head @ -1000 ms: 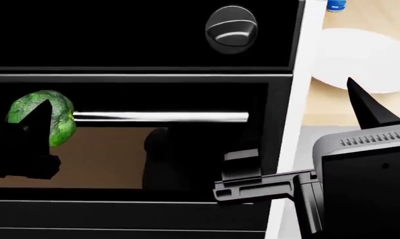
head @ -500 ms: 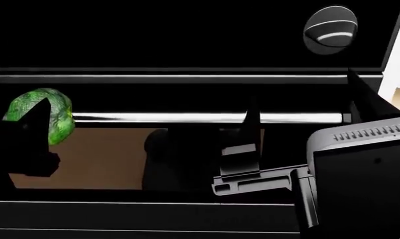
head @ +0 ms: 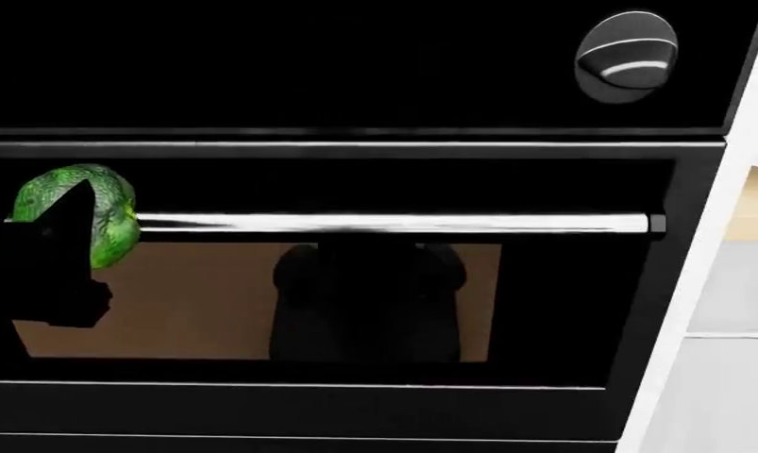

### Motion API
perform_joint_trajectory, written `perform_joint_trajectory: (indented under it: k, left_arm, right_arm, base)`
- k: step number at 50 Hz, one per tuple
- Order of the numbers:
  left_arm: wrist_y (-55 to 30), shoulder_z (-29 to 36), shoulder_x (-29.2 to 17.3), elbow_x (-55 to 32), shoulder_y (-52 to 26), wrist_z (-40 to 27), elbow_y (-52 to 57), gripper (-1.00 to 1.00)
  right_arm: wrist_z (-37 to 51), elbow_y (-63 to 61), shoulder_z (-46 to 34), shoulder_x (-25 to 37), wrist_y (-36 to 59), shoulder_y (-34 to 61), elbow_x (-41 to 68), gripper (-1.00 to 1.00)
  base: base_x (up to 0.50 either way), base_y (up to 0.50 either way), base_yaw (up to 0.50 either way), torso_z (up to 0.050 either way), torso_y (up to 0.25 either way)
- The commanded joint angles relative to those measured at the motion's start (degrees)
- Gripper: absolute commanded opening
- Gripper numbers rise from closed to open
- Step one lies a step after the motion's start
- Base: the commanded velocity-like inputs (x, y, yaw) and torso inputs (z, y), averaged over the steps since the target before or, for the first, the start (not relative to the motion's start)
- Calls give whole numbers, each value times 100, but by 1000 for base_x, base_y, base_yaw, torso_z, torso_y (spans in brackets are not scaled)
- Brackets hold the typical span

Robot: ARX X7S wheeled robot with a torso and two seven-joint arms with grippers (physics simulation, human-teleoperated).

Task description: Pick the broccoli from the counter and place it in the microwave.

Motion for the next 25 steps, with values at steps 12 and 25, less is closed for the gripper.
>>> perform_joint_trajectory:
  k: [12,25]
  left_arm:
    - [-48,-187,-84,-219,-325,-11,147,-100]
    - [-944,-1254,-228,-1339,-2780,-41,342,-100]
  right_arm:
    - [528,-67,-324,91,10,1785,521,100]
    - [813,-67,-574,227,-219,1778,552,100]
  base:
    - [0,0,0,0,0]
    - [0,0,0,0,1]
